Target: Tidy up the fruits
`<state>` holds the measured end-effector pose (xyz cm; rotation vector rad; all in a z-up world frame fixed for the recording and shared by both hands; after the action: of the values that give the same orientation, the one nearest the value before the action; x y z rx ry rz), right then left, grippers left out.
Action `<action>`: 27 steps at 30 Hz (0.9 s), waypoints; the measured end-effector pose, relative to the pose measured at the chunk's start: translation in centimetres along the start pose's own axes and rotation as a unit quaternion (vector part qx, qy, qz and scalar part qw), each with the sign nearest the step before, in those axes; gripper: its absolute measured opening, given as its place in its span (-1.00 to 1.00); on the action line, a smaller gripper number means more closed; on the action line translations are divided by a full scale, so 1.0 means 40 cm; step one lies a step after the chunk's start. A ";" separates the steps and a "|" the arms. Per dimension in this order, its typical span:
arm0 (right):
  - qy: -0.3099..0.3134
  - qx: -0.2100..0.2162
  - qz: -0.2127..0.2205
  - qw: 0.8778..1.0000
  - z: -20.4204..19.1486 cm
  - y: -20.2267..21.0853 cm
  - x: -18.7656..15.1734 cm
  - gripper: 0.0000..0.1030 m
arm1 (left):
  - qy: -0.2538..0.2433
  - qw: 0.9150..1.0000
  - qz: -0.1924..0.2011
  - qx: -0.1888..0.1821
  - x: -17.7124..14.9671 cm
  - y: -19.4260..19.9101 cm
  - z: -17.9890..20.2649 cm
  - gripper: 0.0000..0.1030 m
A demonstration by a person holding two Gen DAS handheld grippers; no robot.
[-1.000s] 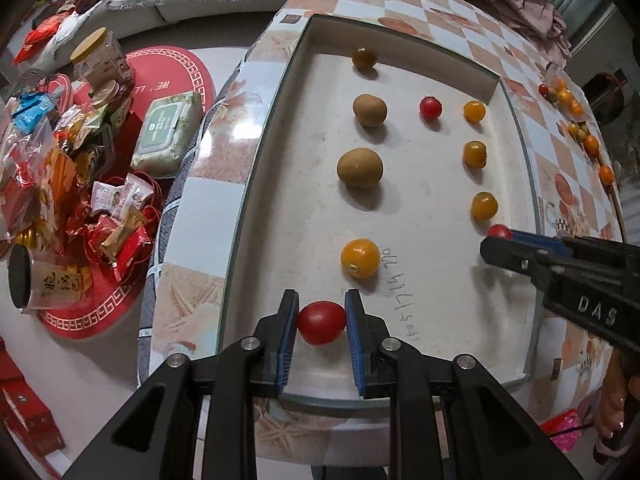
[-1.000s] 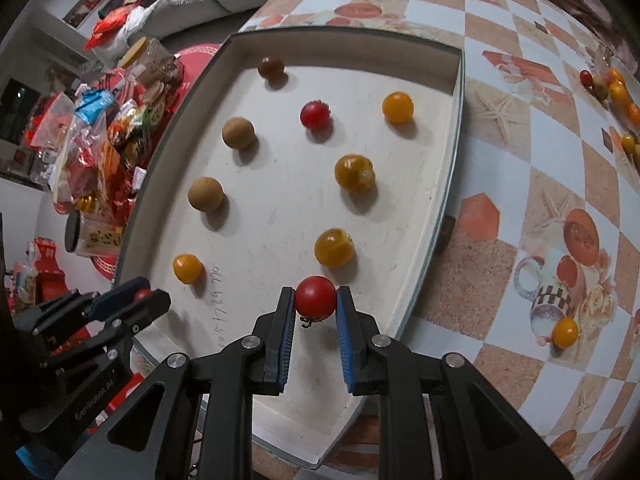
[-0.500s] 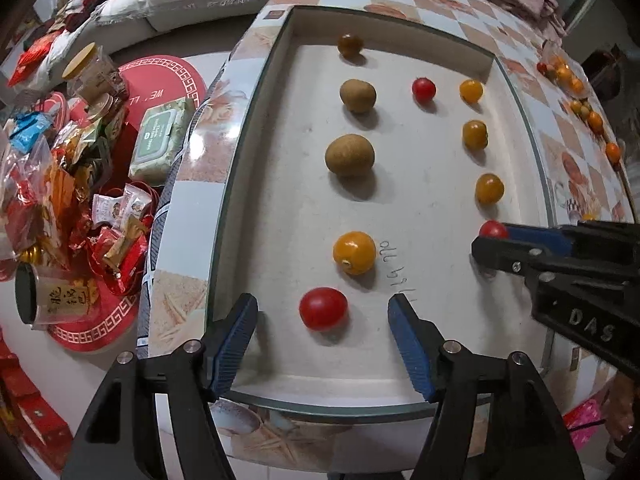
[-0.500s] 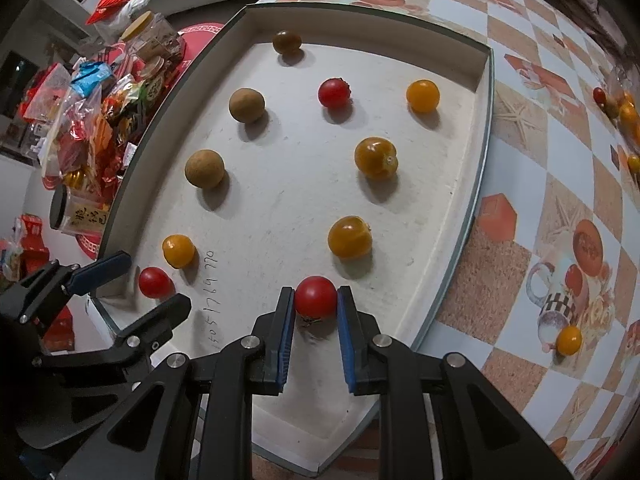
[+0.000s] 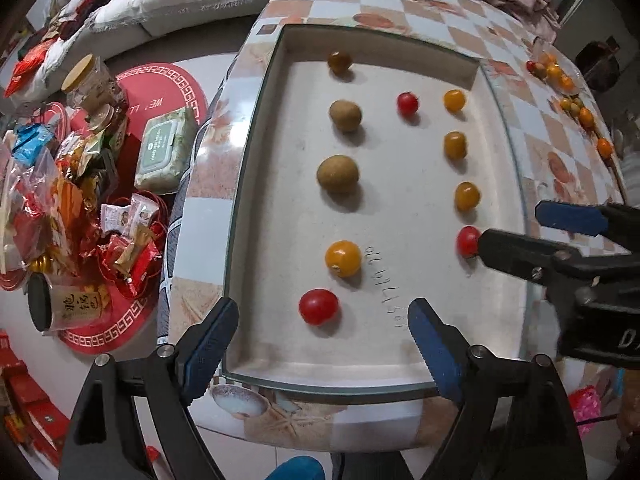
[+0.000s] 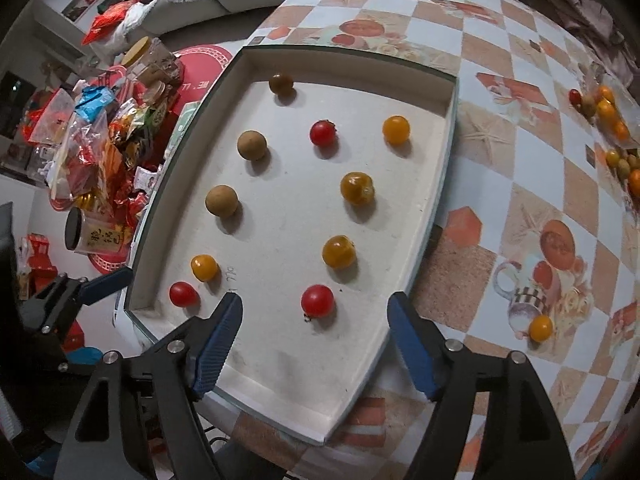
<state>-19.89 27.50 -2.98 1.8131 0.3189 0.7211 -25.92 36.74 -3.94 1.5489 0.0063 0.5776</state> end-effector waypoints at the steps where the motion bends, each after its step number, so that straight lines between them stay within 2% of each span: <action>1: -0.003 -0.001 -0.001 1.000 0.001 0.004 -0.002 0.56 | 0.002 1.000 -0.003 -0.006 0.002 0.005 0.004 0.70; 3: -0.008 -0.004 -0.005 1.000 0.002 0.011 -0.005 0.58 | -0.001 1.000 -0.004 -0.001 0.007 0.014 0.003 0.73; 4: -0.010 -0.006 -0.005 1.000 0.003 0.013 -0.007 0.58 | -0.003 1.000 -0.006 0.003 0.009 0.016 0.001 1.00; 6: -0.017 -0.013 -0.005 1.000 0.009 0.023 -0.007 0.72 | -0.004 1.000 -0.008 0.004 0.010 0.024 0.000 1.00; 11: -0.028 -0.033 0.000 0.999 0.026 0.054 0.005 0.76 | -0.027 1.000 0.009 0.009 0.032 0.064 0.001 1.00; 14: -0.020 -0.044 0.006 0.999 0.028 0.080 0.018 0.99 | -0.035 0.999 0.012 0.015 0.042 0.087 -0.003 1.00; 17: -0.011 -0.054 0.009 0.998 0.025 0.107 0.029 0.99 | -0.041 0.999 0.003 0.020 0.045 0.104 -0.005 1.00; 20: 0.001 -0.060 0.009 0.998 0.015 0.130 0.036 0.99 | -0.044 0.999 -0.008 0.008 0.044 0.122 0.003 1.00; 27: 0.031 -0.061 0.008 0.998 -0.015 0.168 0.043 0.99 | -0.063 0.998 0.001 0.011 0.057 0.170 0.009 1.00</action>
<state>-19.78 26.48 3.91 1.6820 0.2952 0.7913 -26.16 36.64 3.22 1.6038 -0.0852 0.4813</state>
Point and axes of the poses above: each gripper's, at about its wrist camera, not at the fingertips, and y roughly against the way its jaws point, z to its right, x to its top, the point moved 9 cm from there along -y, roughly the way its jaws point, and after that the axes turned 11 degrees about z, right-handed, at the moved point
